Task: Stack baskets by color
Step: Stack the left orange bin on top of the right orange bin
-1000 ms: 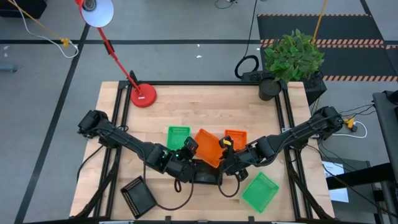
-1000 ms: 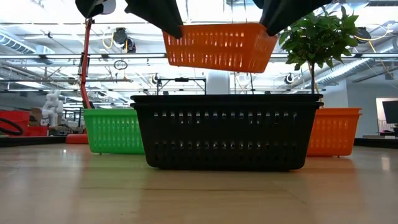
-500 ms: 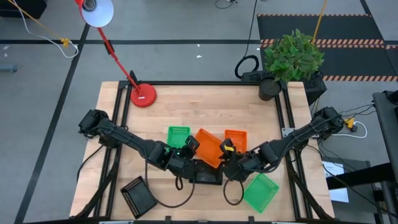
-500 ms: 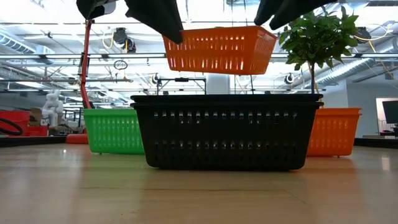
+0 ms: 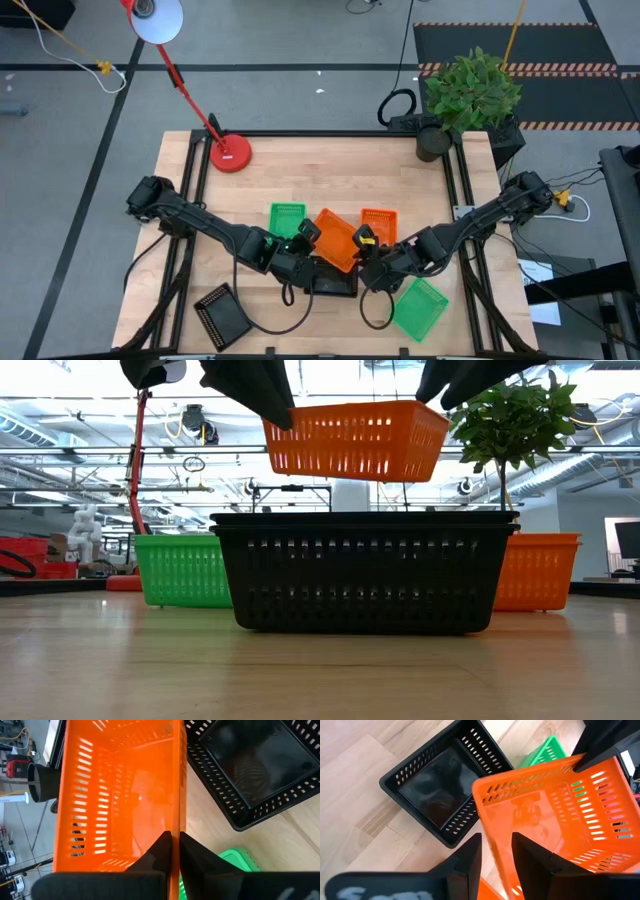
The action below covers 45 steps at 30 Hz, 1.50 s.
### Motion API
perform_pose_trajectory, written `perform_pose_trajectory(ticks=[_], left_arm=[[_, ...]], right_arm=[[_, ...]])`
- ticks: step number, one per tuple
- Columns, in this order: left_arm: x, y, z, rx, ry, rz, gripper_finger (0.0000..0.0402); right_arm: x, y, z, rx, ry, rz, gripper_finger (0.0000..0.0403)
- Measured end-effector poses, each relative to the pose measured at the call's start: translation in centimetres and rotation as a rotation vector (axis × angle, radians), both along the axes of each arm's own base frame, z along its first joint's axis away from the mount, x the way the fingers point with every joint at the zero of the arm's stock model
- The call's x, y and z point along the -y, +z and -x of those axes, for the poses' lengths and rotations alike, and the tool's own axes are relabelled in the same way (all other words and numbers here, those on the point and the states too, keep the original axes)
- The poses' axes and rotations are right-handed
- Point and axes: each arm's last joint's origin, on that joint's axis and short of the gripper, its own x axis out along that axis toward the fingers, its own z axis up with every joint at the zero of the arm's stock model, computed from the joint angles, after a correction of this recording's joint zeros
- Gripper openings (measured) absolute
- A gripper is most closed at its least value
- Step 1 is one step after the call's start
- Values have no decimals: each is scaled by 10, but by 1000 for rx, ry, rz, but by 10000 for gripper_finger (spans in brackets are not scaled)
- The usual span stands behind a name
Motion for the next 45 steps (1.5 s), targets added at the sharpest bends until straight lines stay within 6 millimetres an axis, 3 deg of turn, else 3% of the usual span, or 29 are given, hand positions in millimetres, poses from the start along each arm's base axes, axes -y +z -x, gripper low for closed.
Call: perform_pose_trajectory(ticks=[5, 12, 18, 24, 32, 36, 42, 45], left_arm=[[1, 0, 0, -11, -15, 25, 9], [2, 0, -1, 1, -13, 46, 30], [2, 1, -3, 10, -22, 75, 8], [-4, 1, -5, 16, 12, 92, 27], [-5, 1, -6, 19, 14, 94, 15], [-4, 1, -6, 27, 14, 97, 25], [-4, 1, -6, 20, -8, 108, 9], [-4, 1, -6, 20, -8, 108, 22]], right_arm=[[0, 0, 0, -11, 14, -6, 100], [0, -1, 1, -19, 22, -7, 81], [0, -1, 2, -31, 29, 3, 58], [1, -1, 2, -33, 33, 7, 58], [0, -2, 2, -42, 45, -11, 33], [2, -2, 2, -48, 28, -20, 43], [2, -2, 2, -50, 26, -20, 79], [2, -2, 2, -50, 26, -20, 75]])
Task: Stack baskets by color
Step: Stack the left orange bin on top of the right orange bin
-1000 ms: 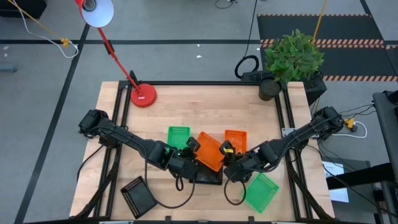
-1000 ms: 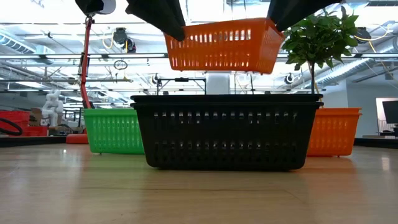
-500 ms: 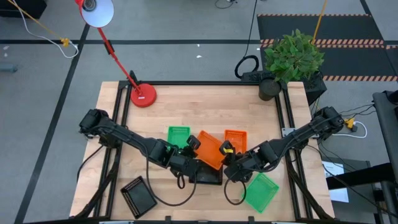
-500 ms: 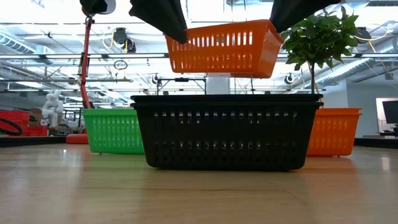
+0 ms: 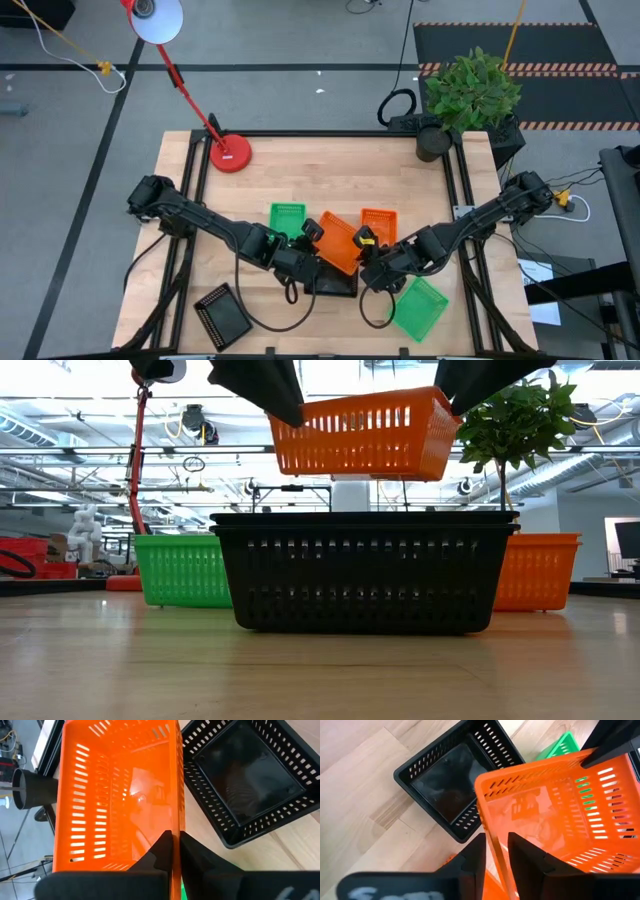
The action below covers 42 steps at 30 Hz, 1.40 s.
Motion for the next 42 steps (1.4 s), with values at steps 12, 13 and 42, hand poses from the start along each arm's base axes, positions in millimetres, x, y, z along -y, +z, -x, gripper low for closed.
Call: perform_pose_trajectory(ticks=[12, 13, 42], left_arm=[[2, 1, -2, 4, -34, 33, 29], [2, 1, -2, 6, -34, 34, 32], [17, 25, 17, 302, 299, -79, 242]], right_arm=[[-1, -10, -4, -45, 3, 10, 17], [-1, -10, -4, -48, 4, 11, 13], [-6, -8, 4, 20, -396, -106, 1]])
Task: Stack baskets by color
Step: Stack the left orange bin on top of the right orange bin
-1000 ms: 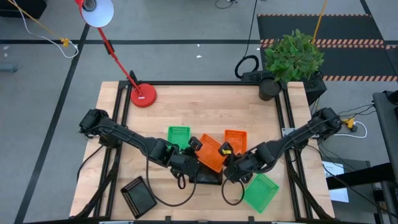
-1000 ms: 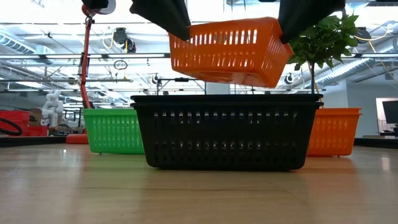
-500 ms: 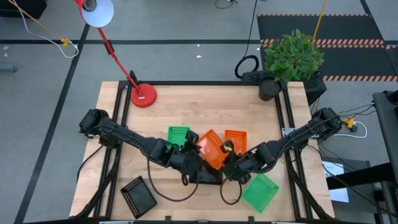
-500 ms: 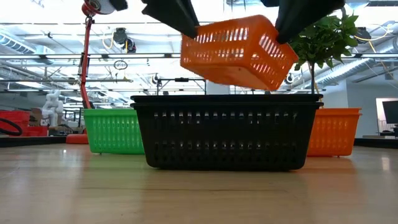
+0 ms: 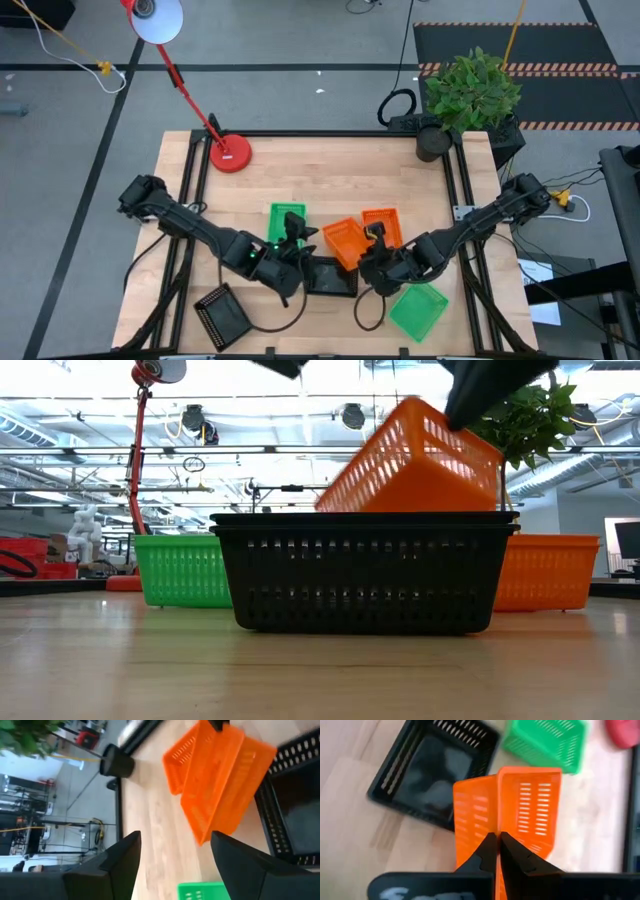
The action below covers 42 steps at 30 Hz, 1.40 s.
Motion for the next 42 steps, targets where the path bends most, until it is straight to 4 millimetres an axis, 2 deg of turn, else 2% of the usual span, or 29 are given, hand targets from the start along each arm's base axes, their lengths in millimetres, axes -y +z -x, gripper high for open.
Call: perform_pose_trajectory(ticks=[6, 10, 13, 23, 29, 36, 42], left_arm=[[3, 16, 14, 61, 20, 46, 243], [1, 21, 21, 81, 49, 86, 243], [1, 20, 24, 61, 55, 85, 244], [-7, 21, 21, 76, 91, 112, 244], [-11, 22, 19, 85, 104, 119, 244], [-14, 22, 16, 94, 113, 122, 243], [-17, 22, 15, 84, 111, 142, 244]], right_arm=[[-9, 23, -1, 108, -46, 43, 1], [-16, 38, 6, 141, -129, -9, 1], [-20, 43, 15, 123, -216, -57, 1], [-37, 38, 51, 59, -327, -17, 1], [-33, 37, 62, 7, -381, 36, 1], [-25, 35, 61, -19, -424, 68, 1], [-20, 20, 57, -67, -440, 120, 1]])
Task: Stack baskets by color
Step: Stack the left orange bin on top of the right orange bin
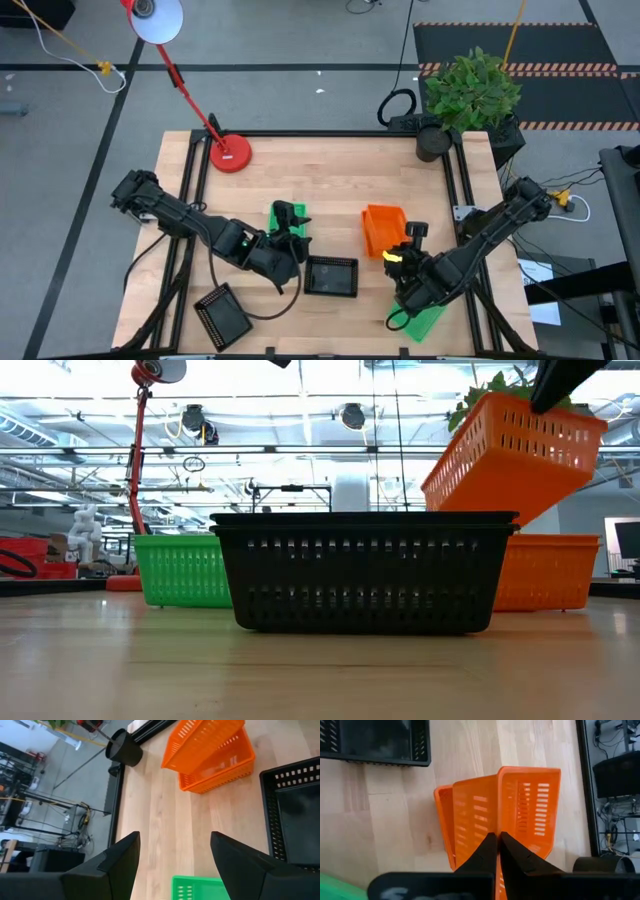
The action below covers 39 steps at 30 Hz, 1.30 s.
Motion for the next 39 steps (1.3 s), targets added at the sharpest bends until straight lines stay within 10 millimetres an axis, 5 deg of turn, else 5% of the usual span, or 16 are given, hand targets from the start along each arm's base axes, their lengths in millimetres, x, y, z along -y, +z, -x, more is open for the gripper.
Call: perform_pose_trajectory(ticks=[19, 39], left_arm=[[-4, 0, -2, -6, 3, 14, 244], [-4, -1, -2, -8, 4, 15, 243]], right_arm=[[22, -43, -17, -51, -13, -32, 1], [33, -60, -28, -26, -90, -158, 13]])
